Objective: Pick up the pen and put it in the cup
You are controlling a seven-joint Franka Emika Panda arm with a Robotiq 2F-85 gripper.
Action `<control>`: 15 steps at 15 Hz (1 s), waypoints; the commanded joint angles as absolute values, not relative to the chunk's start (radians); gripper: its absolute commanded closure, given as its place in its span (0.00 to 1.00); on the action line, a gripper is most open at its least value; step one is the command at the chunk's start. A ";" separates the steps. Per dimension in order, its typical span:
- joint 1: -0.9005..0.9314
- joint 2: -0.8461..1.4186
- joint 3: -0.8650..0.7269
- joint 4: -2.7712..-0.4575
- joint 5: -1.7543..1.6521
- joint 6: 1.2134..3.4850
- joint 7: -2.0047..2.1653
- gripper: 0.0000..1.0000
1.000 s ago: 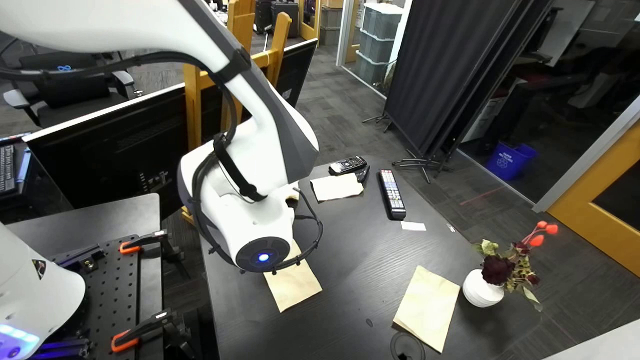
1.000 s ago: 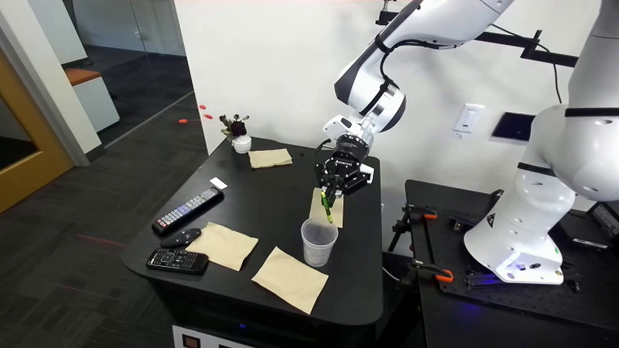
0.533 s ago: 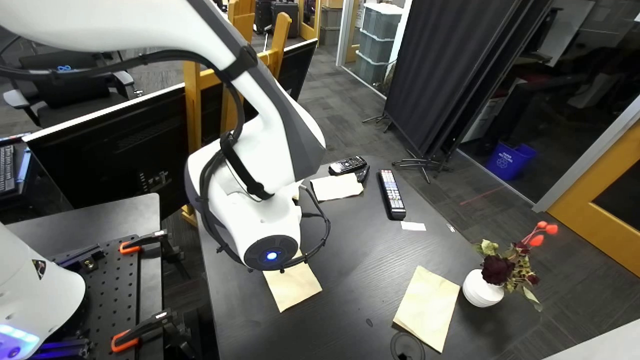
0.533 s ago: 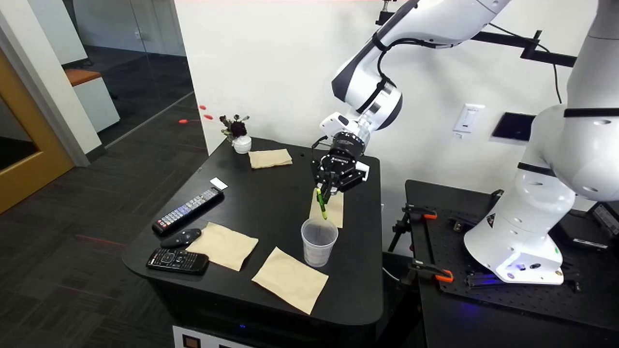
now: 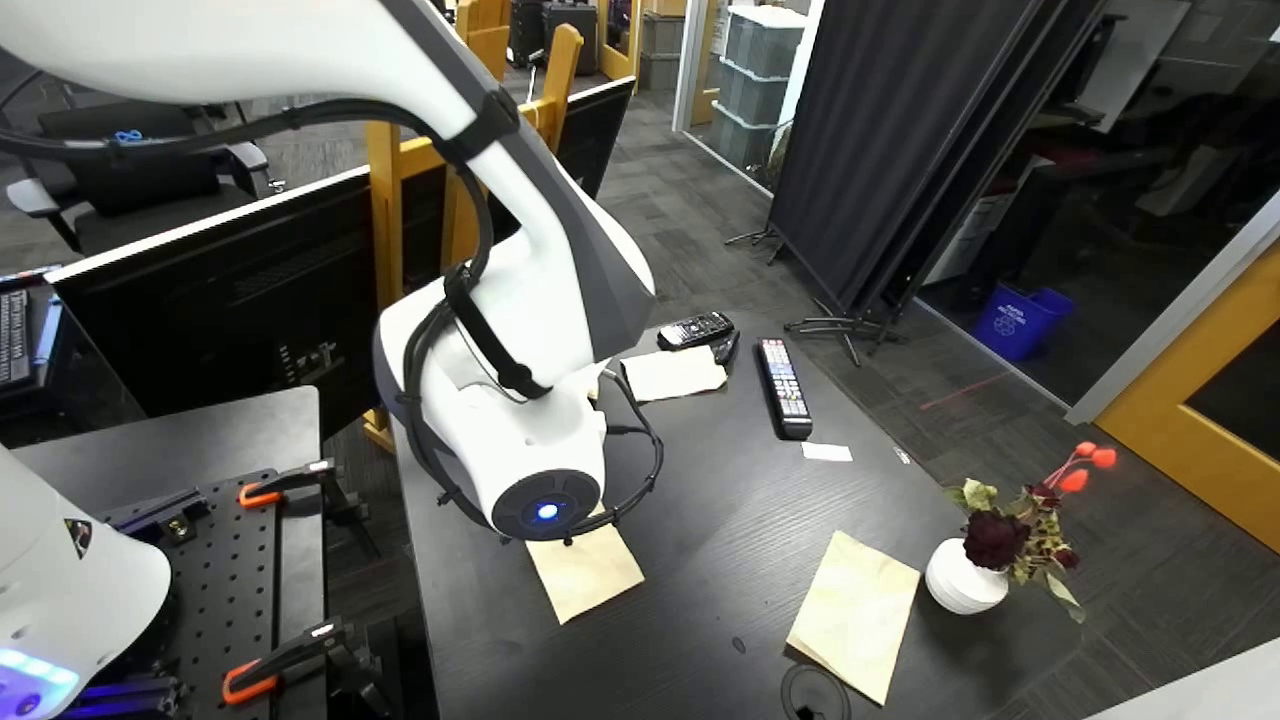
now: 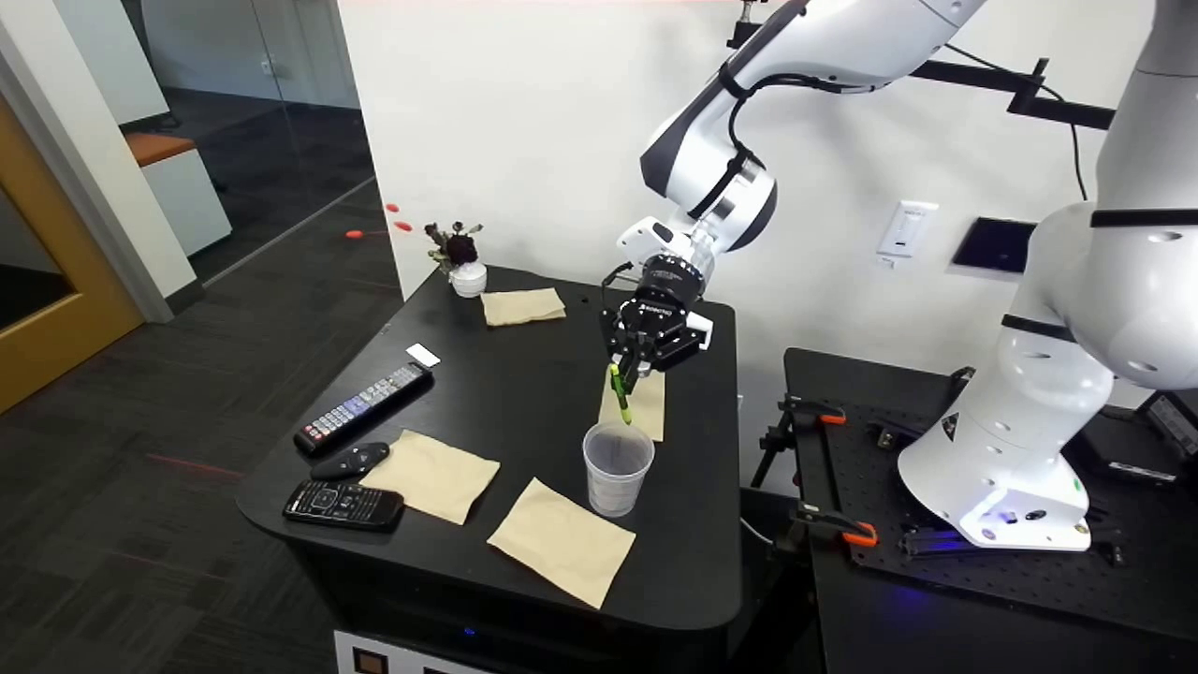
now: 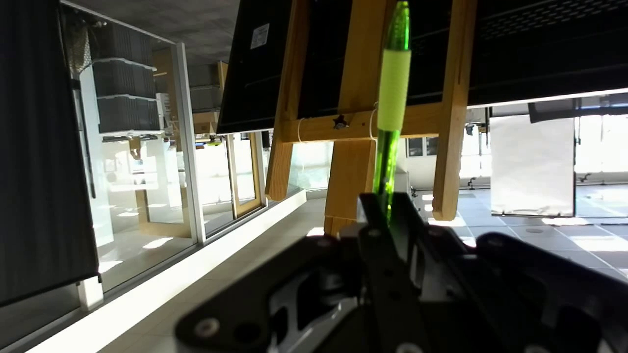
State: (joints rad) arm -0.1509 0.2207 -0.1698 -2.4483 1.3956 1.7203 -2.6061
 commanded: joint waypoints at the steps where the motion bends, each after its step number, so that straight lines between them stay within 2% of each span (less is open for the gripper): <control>1: -0.155 0.243 -0.171 -2.432 1.396 1.709 -2.605 0.97; 15: -0.158 0.357 -0.174 -2.397 1.401 1.715 -2.606 0.97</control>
State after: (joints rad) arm -0.1515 0.3308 -0.1699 -2.4210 1.3975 1.7206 -2.6061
